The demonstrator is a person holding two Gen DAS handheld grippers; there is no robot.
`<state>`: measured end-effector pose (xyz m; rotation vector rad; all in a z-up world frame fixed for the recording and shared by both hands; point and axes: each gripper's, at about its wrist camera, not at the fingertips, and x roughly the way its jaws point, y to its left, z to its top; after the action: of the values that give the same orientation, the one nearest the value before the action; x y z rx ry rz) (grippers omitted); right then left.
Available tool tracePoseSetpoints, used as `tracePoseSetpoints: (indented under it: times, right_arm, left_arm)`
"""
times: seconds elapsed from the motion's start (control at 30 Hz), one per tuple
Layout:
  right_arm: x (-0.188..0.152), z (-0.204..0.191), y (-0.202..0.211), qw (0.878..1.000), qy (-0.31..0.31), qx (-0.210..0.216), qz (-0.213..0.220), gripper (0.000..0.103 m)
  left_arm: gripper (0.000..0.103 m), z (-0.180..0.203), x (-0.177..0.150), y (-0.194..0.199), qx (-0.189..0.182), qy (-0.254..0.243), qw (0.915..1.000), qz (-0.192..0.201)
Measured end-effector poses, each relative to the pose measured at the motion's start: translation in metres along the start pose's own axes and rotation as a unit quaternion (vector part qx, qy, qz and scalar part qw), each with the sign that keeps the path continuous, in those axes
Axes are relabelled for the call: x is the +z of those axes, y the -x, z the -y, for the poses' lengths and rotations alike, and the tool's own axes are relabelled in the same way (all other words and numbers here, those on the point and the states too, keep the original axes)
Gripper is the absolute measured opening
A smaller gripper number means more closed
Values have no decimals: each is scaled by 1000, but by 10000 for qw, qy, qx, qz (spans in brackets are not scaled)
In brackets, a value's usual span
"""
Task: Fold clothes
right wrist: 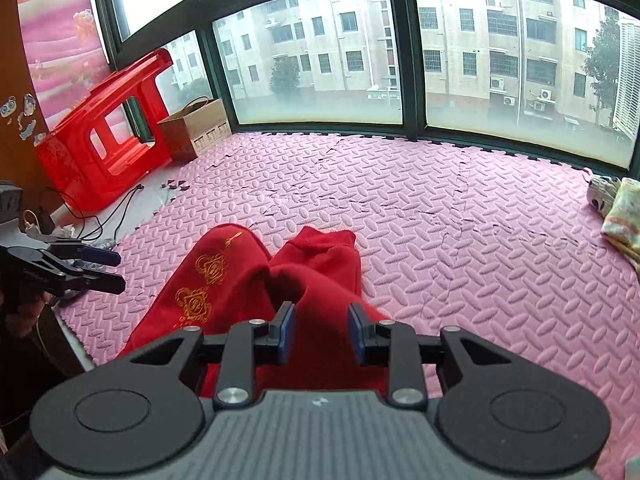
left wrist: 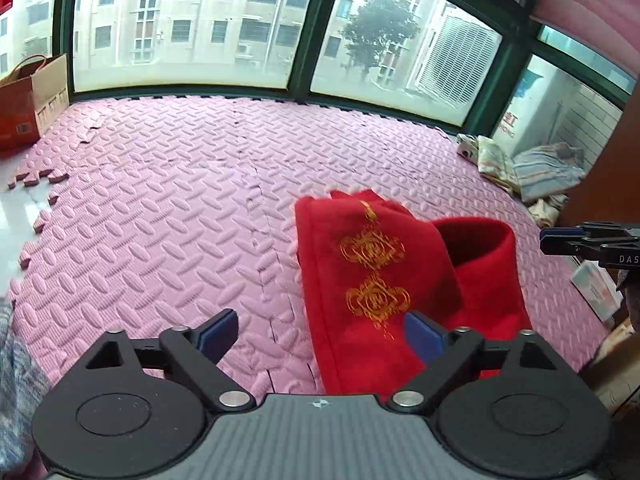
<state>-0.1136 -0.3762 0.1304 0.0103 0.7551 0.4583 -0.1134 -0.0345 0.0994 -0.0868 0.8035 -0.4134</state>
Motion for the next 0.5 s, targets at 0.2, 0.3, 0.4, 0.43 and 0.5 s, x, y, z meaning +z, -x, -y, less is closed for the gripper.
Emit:
tracePoseSetpoints:
  times: [0.2,0.3,0.4,0.43,0.5]
  right_arm:
    - [44,20,-71,9984,199,133,-516,29]
    - [57,29,-111,9956,256,283,-859,29]
    - [66,36,-148,9917,293,419,-1177,29]
    - [66,38,-159,9905,291,454,-1266,30]
    - [64,40,-172,9884,301,506,-1402,30]
  left_arm:
    - [103,-6,35,-29,124,-52,9998,155]
    - [103,-10,49,-47,157,2,9998,137]
    - [103,-15,61,-63,151,128,9998,96]
    - [103,-16,64,-68,163,152,9997,90]
    - [103,-16,71,-76,200,119,9997,100]
